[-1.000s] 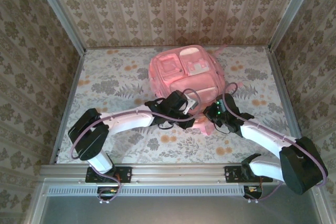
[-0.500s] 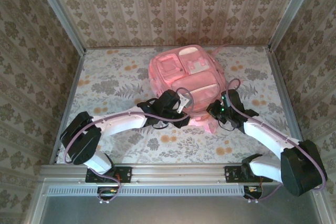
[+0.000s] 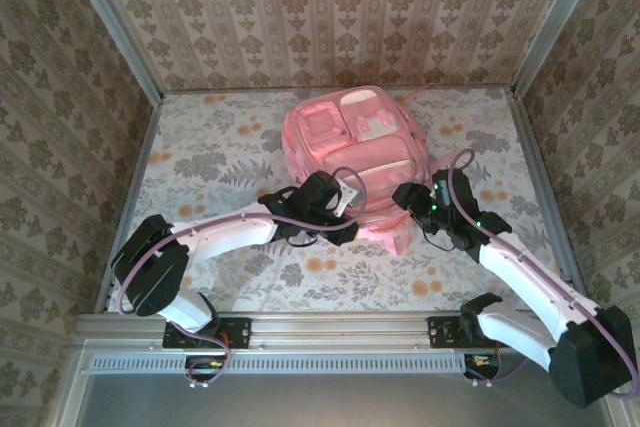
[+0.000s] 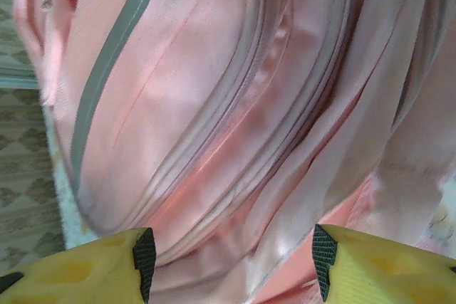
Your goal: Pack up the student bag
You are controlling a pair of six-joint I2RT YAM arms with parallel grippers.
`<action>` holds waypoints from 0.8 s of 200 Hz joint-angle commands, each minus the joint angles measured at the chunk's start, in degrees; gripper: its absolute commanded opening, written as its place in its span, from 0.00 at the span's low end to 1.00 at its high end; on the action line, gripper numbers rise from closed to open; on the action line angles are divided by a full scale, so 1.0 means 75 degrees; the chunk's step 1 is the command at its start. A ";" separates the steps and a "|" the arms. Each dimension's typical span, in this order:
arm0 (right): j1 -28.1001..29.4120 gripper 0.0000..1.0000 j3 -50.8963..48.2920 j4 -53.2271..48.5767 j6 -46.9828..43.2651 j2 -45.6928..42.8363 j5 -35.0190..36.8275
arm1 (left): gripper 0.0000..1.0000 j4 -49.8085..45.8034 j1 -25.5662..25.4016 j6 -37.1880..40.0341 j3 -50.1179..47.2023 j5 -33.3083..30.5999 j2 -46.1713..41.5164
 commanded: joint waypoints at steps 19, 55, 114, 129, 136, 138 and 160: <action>0.0678 0.62 -0.0940 0.0963 0.2179 -0.0242 0.0144 | 0.00 -0.0030 -0.0460 -0.0104 0.0773 0.0501 0.0255; 0.1074 0.56 -0.0878 0.1358 0.2354 0.0164 0.0285 | 0.00 -0.0044 -0.0641 -0.0127 0.0948 0.0455 0.0375; 0.1054 0.00 -0.0483 0.0502 0.1289 0.0601 0.1125 | 0.00 -0.0391 -0.0719 0.0163 0.0918 0.0233 0.0299; 0.0956 0.00 -0.0449 0.0332 0.1035 0.0527 0.1267 | 0.00 -0.0437 -0.0641 0.0207 0.0753 0.0156 0.0170; 0.0869 0.00 -0.0428 0.0241 0.0943 0.0515 0.1252 | 0.00 -0.0430 -0.0581 0.0196 0.0642 0.0150 0.0123; 0.0841 0.00 -0.0426 0.0222 0.0917 0.0515 0.1257 | 0.00 -0.0428 -0.0561 0.0191 0.0621 0.0150 0.0093; 0.0518 0.00 -0.0362 0.0028 0.0603 0.0527 0.1064 | 0.00 -0.0412 -0.0329 0.0206 0.0272 0.0104 -0.0108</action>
